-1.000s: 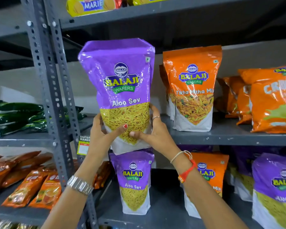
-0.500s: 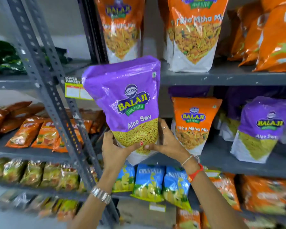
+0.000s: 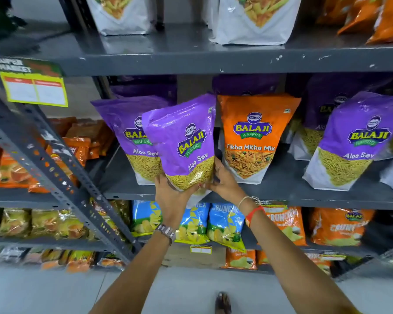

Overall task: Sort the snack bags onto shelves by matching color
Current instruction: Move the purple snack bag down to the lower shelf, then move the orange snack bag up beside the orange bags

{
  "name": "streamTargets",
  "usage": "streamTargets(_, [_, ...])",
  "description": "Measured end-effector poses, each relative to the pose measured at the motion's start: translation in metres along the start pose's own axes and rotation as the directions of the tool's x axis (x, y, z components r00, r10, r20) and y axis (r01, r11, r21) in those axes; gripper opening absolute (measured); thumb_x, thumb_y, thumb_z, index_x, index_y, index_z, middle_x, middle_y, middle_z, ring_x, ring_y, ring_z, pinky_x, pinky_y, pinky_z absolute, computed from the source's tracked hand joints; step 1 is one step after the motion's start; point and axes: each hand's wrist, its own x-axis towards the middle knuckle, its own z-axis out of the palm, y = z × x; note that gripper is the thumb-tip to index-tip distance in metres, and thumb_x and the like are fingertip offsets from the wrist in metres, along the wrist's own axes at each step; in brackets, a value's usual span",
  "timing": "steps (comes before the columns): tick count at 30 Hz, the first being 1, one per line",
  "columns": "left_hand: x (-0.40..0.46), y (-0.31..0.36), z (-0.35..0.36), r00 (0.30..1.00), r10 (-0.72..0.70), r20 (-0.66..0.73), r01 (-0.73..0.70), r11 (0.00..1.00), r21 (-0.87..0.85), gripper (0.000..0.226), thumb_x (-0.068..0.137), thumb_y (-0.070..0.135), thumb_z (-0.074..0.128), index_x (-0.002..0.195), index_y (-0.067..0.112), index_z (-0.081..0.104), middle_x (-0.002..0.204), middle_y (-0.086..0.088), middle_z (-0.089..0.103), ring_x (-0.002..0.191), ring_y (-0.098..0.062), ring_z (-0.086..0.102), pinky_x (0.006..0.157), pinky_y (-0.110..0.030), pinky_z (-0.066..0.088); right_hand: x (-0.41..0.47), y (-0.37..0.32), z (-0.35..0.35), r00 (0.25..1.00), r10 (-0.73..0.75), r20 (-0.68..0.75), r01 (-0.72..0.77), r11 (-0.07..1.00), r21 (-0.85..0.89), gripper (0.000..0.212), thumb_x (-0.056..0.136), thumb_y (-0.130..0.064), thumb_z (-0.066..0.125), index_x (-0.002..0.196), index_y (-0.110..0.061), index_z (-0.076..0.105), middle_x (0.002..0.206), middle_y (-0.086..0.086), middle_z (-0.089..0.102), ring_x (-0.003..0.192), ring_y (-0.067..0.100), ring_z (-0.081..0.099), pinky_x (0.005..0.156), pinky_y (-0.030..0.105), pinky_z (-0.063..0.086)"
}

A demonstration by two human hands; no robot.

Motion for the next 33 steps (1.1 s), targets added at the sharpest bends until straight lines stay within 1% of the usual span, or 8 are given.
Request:
streamTargets(6, [0.021, -0.001, 0.027, 0.999, -0.026, -0.018, 0.027, 1.000, 0.016, 0.087, 0.048, 0.037, 0.087, 0.118, 0.007, 0.046, 0.122, -0.011, 0.047, 0.111, -0.029, 0.051, 0.092, -0.041, 0.044, 0.022, 0.021, 0.010, 0.980, 0.009, -0.198, -0.013, 1.000, -0.020, 0.080, 0.077, 0.003, 0.066, 0.142, -0.031, 0.034, 0.131, -0.003, 0.057, 0.126, 0.015, 0.052, 0.106, 0.047, 0.046])
streamTargets(12, [0.029, -0.006, 0.042, 0.999, -0.010, 0.031, 0.009, 1.000, 0.023, 0.092, 0.053, 0.051, 0.079, 0.124, 0.009, 0.037, 0.125, -0.012, 0.040, 0.112, -0.036, 0.046, 0.095, -0.048, 0.045, 0.017, 0.018, 0.012, 0.935, -0.041, -0.353, 0.006, 0.995, -0.101, 0.064, 0.082, -0.005, 0.067, 0.140, -0.018, 0.043, 0.128, 0.014, 0.062, 0.116, 0.023, 0.060, 0.099, 0.041, 0.052])
streamTargets(15, [0.009, -0.003, 0.042, 0.994, 0.034, -0.109, -0.032, 0.999, 0.018, 0.100, 0.062, 0.046, 0.077, 0.140, 0.009, 0.025, 0.138, -0.017, 0.032, 0.128, -0.028, 0.032, 0.105, -0.041, 0.034, -0.006, 0.014, 0.000, 0.770, -0.157, -0.619, 0.081, 0.985, -0.150, 0.036, 0.080, -0.003, 0.070, 0.115, -0.007, 0.064, 0.117, 0.012, 0.066, 0.106, 0.002, 0.056, 0.094, 0.026, 0.052])
streamTargets(17, [-0.009, 0.004, 0.045, 0.966, 0.159, -0.205, -0.153, 0.987, 0.046, 0.076, 0.074, 0.031, 0.073, 0.135, 0.007, 0.035, 0.130, -0.022, 0.038, 0.122, -0.025, 0.032, 0.102, -0.040, 0.033, -0.018, 0.012, -0.015, 0.591, -0.189, -0.784, 0.143, 0.981, -0.129, 0.038, 0.074, -0.004, 0.074, 0.106, -0.022, 0.065, 0.110, 0.007, 0.065, 0.102, 0.009, 0.059, 0.090, 0.038, 0.055])
streamTargets(20, [-0.022, 0.018, 0.063, 0.928, 0.370, 0.041, -0.365, 0.925, -0.103, 0.041, 0.086, 0.016, 0.059, 0.124, 0.008, 0.047, 0.118, -0.013, 0.047, 0.115, -0.015, 0.041, 0.100, -0.031, 0.038, -0.018, 0.022, -0.044, 0.501, -0.119, -0.857, 0.098, 0.992, -0.080, 0.059, 0.062, -0.015, 0.079, 0.114, -0.027, 0.053, 0.119, 0.017, 0.050, 0.114, 0.030, 0.053, 0.097, 0.036, 0.048])
streamTargets(26, [-0.002, 0.038, 0.119, 0.888, 0.120, 0.445, 0.046, 0.937, -0.346, 0.076, 0.086, 0.026, 0.058, 0.145, 0.013, 0.012, 0.151, 0.002, 0.018, 0.141, -0.009, 0.018, 0.115, -0.024, 0.021, -0.005, 0.043, -0.089, 0.715, 0.097, -0.692, -0.126, 0.992, 0.010, 0.110, 0.053, -0.035, 0.089, 0.142, -0.012, 0.028, 0.140, 0.012, 0.037, 0.133, 0.021, 0.034, 0.108, 0.033, 0.033])
streamTargets(29, [0.014, 0.044, 0.133, 0.860, -0.009, 0.510, 0.221, 0.908, -0.356, 0.073, 0.089, 0.016, 0.056, 0.145, 0.007, 0.011, 0.152, -0.010, 0.026, 0.130, -0.008, 0.028, 0.089, 0.004, 0.032, -0.003, 0.044, -0.102, 0.800, 0.174, -0.574, -0.126, 0.984, 0.123, 0.101, 0.060, -0.018, 0.089, 0.141, -0.012, 0.027, 0.129, 0.002, 0.046, 0.118, 0.009, 0.049, 0.093, 0.010, 0.045])
streamTargets(33, [0.024, 0.043, 0.144, 0.824, -0.031, 0.566, 0.287, 0.884, -0.369, 0.058, 0.089, 0.015, 0.056, 0.138, 0.011, 0.027, 0.136, -0.012, 0.049, 0.114, -0.017, 0.052, 0.079, -0.010, 0.047, -0.003, 0.043, -0.106, 0.853, 0.226, -0.470, -0.161, 0.971, 0.175, 0.083, 0.070, -0.010, 0.082, 0.137, -0.010, 0.032, 0.119, -0.004, 0.051, 0.113, 0.011, 0.050, 0.092, 0.018, 0.047])
